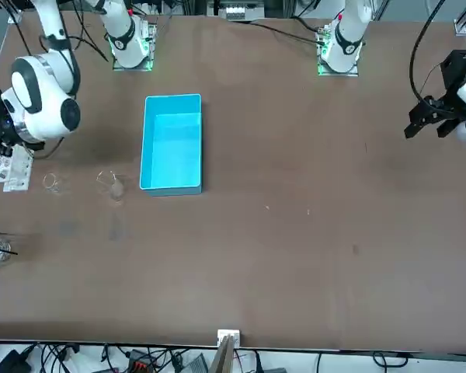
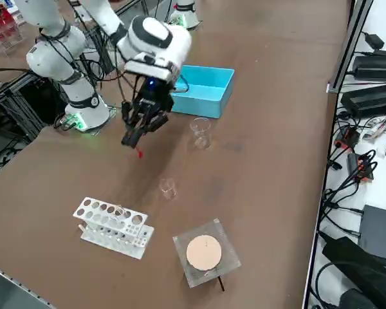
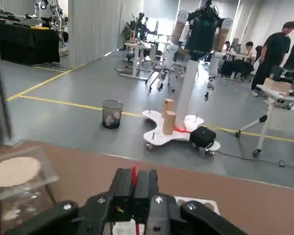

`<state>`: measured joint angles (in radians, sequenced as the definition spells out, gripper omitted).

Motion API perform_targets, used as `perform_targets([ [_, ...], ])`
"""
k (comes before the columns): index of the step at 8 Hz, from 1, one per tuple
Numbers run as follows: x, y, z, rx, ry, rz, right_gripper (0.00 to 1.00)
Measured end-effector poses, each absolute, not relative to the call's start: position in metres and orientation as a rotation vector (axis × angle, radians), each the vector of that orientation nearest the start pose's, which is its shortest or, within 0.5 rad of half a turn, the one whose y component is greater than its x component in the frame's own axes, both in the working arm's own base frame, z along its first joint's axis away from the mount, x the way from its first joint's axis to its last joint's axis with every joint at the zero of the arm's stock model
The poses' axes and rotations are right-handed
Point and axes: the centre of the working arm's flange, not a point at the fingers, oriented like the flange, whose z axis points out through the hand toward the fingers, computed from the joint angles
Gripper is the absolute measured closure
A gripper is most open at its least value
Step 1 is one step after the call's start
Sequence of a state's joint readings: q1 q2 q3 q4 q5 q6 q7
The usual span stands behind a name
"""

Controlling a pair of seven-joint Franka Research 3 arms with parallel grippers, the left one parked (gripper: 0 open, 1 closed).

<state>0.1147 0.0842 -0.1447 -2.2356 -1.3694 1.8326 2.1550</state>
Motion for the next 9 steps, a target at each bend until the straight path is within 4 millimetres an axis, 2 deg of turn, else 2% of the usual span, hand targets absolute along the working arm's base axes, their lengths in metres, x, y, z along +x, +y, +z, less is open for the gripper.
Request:
perform_targets([
  [1, 0.531, -0.079, 0.355, 1.535, -1.321, 0.992, 0.98],
  [2, 0.549, -0.067, 0.348, 1.523, -1.335, 0.989, 0.98],
  [3, 0.568, -0.058, 0.334, 1.496, -1.342, 0.995, 0.98],
  [4, 0.583, -0.054, 0.311, 1.468, -1.347, 1.002, 0.98],
  [5, 0.591, -0.055, 0.283, 1.441, -1.342, 0.999, 0.98],
  [6, 0.595, -0.060, 0.264, 1.418, -1.339, 0.994, 0.98],
  [7, 0.597, -0.063, 0.258, 1.401, -1.348, 0.999, 0.98],
  [9, 0.596, -0.072, 0.257, 1.365, -1.385, 1.009, 0.98],
])
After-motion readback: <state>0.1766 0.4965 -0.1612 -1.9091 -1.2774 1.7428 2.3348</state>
